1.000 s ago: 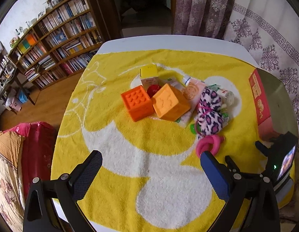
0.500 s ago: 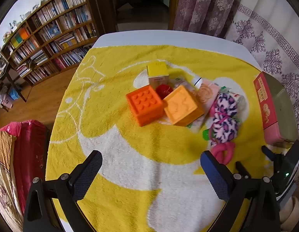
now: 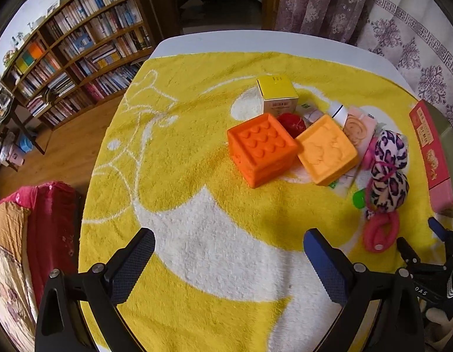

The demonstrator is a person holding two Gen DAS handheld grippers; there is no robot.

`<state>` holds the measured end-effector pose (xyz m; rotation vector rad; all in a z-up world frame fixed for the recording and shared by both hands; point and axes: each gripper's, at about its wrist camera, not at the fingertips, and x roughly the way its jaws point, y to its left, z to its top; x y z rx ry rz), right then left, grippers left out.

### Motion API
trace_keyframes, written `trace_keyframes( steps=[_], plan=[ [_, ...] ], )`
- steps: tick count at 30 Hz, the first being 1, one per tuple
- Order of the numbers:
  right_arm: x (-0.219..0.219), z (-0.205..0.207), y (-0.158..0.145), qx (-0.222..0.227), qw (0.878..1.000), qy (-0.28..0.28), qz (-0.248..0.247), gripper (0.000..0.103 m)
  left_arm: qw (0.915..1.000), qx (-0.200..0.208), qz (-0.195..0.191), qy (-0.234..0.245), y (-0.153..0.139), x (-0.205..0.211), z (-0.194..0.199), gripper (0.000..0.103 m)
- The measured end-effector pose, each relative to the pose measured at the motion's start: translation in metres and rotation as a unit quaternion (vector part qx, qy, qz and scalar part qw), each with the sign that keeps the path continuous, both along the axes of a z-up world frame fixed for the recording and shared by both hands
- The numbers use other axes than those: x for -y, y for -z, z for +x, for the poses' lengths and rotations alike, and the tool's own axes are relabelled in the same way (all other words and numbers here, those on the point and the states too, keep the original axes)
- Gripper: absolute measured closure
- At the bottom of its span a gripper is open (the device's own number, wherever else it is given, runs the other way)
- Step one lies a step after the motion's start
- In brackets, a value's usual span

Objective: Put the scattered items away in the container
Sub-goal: 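Move both tools toward the pile of toys on the towel, then grasp the orange block with the left tool while the right tool grasps the leopard plush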

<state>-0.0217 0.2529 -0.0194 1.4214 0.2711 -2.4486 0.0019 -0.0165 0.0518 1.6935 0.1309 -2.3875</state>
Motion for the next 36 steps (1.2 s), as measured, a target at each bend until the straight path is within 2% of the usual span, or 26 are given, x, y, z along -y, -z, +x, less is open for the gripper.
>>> trace_keyframes(
  steps=[3, 5, 11, 15, 20, 26, 31, 36],
  plan=[
    [0.006, -0.009, -0.004, 0.048, 0.998, 0.025, 0.013, 0.0, 0.9999, -0.001, 0.015, 0.001, 0.004, 0.008, -0.008, 0.001],
    [0.007, -0.012, -0.011, 0.062, 0.998, 0.033, -0.008, 0.0, 0.9998, -0.009, 0.02, 0.004, 0.006, 0.013, -0.013, 0.001],
    [0.023, -0.013, -0.045, 0.051, 0.997, 0.028, -0.05, 0.0, 0.9991, -0.013, 0.032, 0.024, 0.015, 0.019, -0.029, 0.001],
    [0.035, -0.014, -0.057, 0.051, 0.996, 0.03, -0.07, 0.0, 0.998, -0.011, 0.05, 0.037, 0.02, 0.022, -0.038, 0.001],
    [0.045, -0.024, -0.066, 0.054, 0.993, 0.042, -0.093, 0.0, 0.9971, -0.008, 0.052, 0.055, 0.025, 0.023, -0.048, 0.001],
    [0.059, -0.032, -0.072, 0.051, 0.993, 0.044, -0.095, 0.0, 0.996, -0.007, 0.046, 0.077, 0.028, 0.026, -0.059, 0.001],
    [0.071, -0.032, -0.073, 0.048, 0.995, 0.038, -0.084, 0.0, 0.9903, -0.008, 0.037, 0.133, 0.035, 0.015, -0.071, 0.001],
    [0.071, -0.034, -0.072, 0.049, 0.995, 0.042, -0.08, 0.0, 0.9849, -0.01, 0.042, 0.168, 0.044, 0.01, -0.079, 0.001]
  ],
)
